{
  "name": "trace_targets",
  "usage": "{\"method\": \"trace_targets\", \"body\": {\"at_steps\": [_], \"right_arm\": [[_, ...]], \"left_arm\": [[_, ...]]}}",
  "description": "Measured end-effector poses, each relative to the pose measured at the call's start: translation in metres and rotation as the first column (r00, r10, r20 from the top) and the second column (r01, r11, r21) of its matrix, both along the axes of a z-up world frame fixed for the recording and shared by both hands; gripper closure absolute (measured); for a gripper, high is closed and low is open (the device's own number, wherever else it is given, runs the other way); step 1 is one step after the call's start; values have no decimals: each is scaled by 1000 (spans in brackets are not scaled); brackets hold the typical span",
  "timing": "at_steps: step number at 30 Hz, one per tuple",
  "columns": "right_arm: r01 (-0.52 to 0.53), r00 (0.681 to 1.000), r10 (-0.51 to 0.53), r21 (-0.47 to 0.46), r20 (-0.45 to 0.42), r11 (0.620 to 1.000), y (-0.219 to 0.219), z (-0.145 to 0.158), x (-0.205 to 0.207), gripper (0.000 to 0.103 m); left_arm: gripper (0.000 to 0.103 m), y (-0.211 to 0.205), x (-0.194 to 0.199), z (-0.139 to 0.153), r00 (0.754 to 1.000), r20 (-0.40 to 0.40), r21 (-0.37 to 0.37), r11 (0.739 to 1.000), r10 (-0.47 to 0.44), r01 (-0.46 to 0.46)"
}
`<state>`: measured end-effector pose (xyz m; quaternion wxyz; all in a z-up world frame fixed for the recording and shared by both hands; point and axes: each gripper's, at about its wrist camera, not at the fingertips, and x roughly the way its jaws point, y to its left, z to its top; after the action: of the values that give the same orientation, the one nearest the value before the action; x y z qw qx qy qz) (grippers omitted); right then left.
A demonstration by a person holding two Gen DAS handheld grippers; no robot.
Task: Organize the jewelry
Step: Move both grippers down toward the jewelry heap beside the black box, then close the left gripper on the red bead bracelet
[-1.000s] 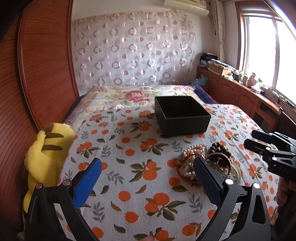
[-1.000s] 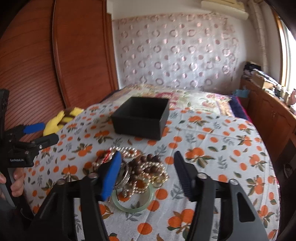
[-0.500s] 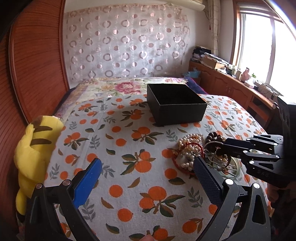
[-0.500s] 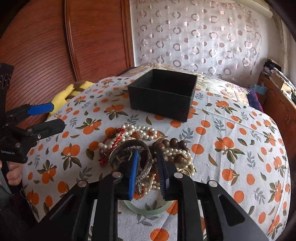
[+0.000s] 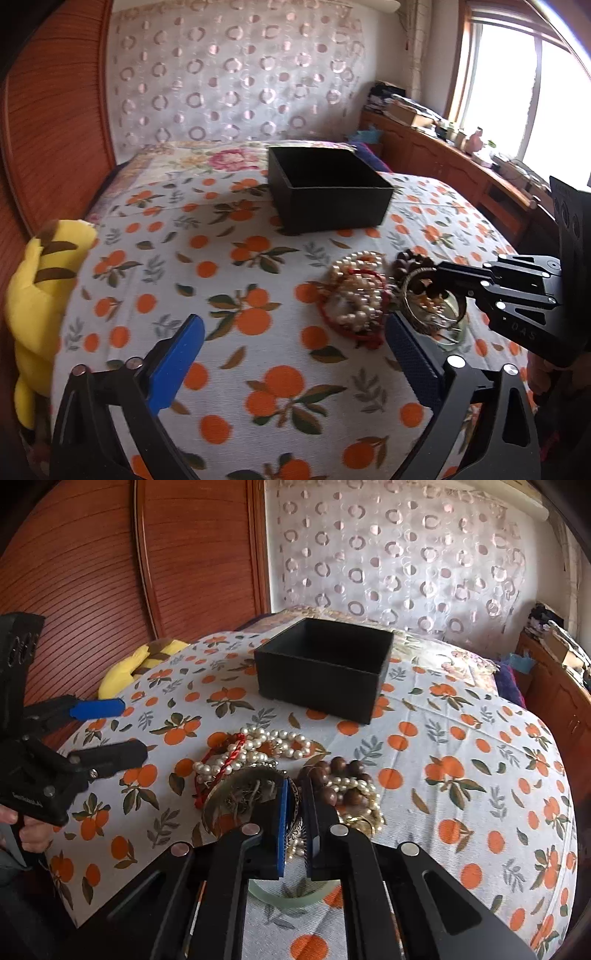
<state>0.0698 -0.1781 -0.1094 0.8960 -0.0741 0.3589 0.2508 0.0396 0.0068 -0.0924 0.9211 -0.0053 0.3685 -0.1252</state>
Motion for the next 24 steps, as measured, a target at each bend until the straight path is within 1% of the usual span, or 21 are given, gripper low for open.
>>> {"method": "trace_targets", "body": {"at_steps": [4,6,7,9,13,16,17,22,23,24], "right_arm": [[20,1000,-21,38,23,999,-11,9,-3,95],[31,999,-33,54,31,998,-16,13,-4,95],[39,999,-41,66,34,997,-19,14,-4,95],[51,998,-55,78,39,996,-24,16,-5,95],[75,996,-79,94,34,993,-35,16,-3,95],[92,996,-93,64,12,994,-41,8,1,95],[103,995,-104,50,5,993,-43,3,2,95],[120,993,-120,36,-18,992,-53,-7,1,94],[119,993,-119,34,-19,992,-54,-8,0,94],[118,993,-117,31,-20,993,-54,-9,-1,94]], "left_arm": [[30,-15,6,-1,998,-18,-13,998,-58,58],[40,-21,11,-2,996,-32,-31,996,-82,81],[43,-24,14,-3,995,-39,-39,995,-94,93],[54,-31,19,-6,993,-50,-35,994,-106,104],[60,-40,27,-9,989,-68,-44,991,-132,130],[64,-49,30,-10,986,-68,-28,988,-155,153],[68,-52,31,-10,984,-68,-25,986,-164,162],[76,-65,37,-15,979,-79,19,982,-187,189],[80,-66,39,-15,979,-82,24,982,-186,188],[88,-66,40,-16,979,-84,25,982,-183,186]]}}
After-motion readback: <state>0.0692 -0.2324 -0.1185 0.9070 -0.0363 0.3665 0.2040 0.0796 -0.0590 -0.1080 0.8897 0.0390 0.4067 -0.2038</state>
